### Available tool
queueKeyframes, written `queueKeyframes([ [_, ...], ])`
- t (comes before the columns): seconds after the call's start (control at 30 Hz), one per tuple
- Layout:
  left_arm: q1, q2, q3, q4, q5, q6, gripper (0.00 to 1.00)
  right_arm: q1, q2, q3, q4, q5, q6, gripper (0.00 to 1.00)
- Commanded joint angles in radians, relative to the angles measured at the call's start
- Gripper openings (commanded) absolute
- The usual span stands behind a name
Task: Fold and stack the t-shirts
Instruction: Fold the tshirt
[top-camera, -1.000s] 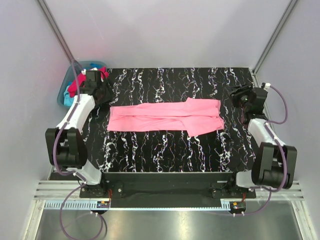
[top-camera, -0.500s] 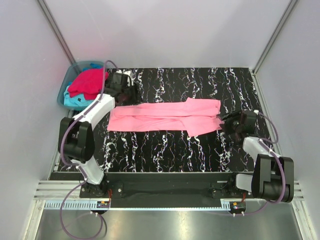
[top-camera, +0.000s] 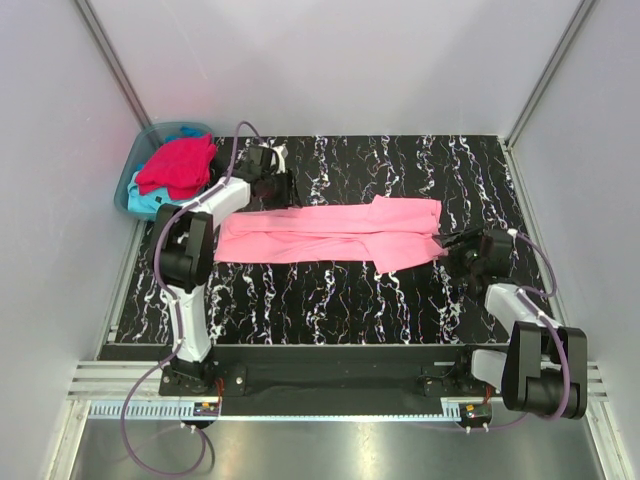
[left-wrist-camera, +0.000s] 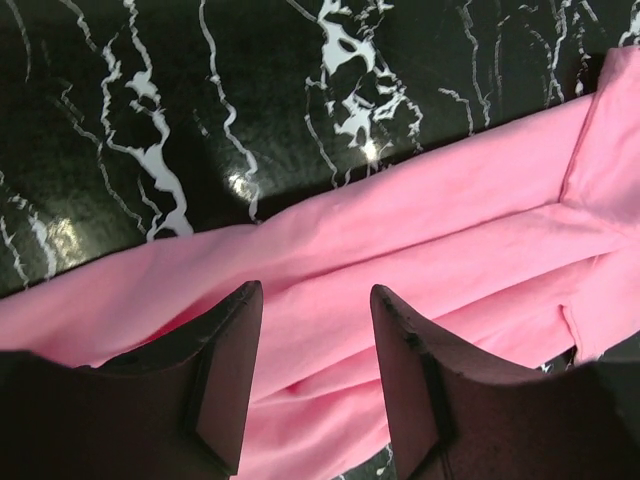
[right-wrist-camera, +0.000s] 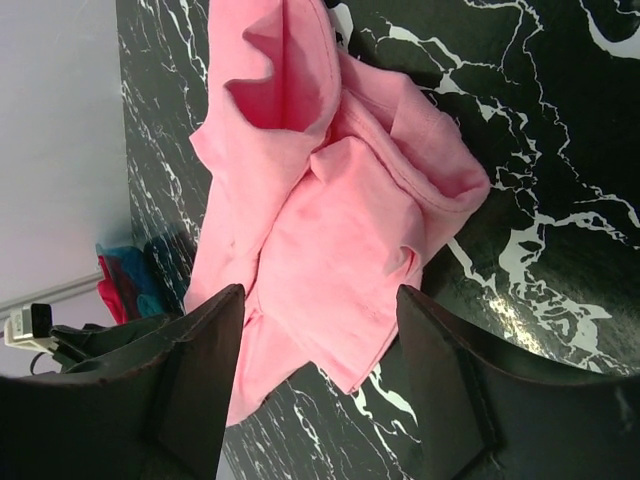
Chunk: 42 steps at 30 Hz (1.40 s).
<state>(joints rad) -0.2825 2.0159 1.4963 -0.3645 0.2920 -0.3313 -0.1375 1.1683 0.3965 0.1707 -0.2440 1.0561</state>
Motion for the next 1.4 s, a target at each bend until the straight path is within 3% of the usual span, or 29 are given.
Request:
queueKeyframes([
  [0.0, -0.012, -0.005, 0.079, 0.032, 0.049, 0.04, 0.52, 0.009, 0.042, -0.008, 0.061, 0.022, 0.016, 0.7],
  [0.23, -0.007, -0.017, 0.137, -0.062, -0.056, 0.141, 0.52, 0.025, 0.181, -0.022, 0.165, 0.006, 0.05, 0.71],
  [0.53, 0.038, -0.057, 0.075, -0.117, -0.353, 0.06, 0.53, 0.032, 0.269, -0.016, 0.231, -0.003, 0.054, 0.72],
  [0.77, 0.143, -0.107, -0.02, -0.12, -0.448, -0.011, 0.52, 0.035, 0.332, 0.01, 0.292, 0.011, 0.068, 0.72],
  [1.1, 0.192, -0.203, -0.103, -0.149, -0.53, -0.037, 0.52, 0.052, 0.422, 0.074, 0.354, 0.011, 0.133, 0.72],
  [1.37, 0.218, -0.16, -0.119, -0.16, -0.559, -0.038, 0.52, 0.052, 0.401, 0.073, 0.359, 0.008, 0.137, 0.72],
])
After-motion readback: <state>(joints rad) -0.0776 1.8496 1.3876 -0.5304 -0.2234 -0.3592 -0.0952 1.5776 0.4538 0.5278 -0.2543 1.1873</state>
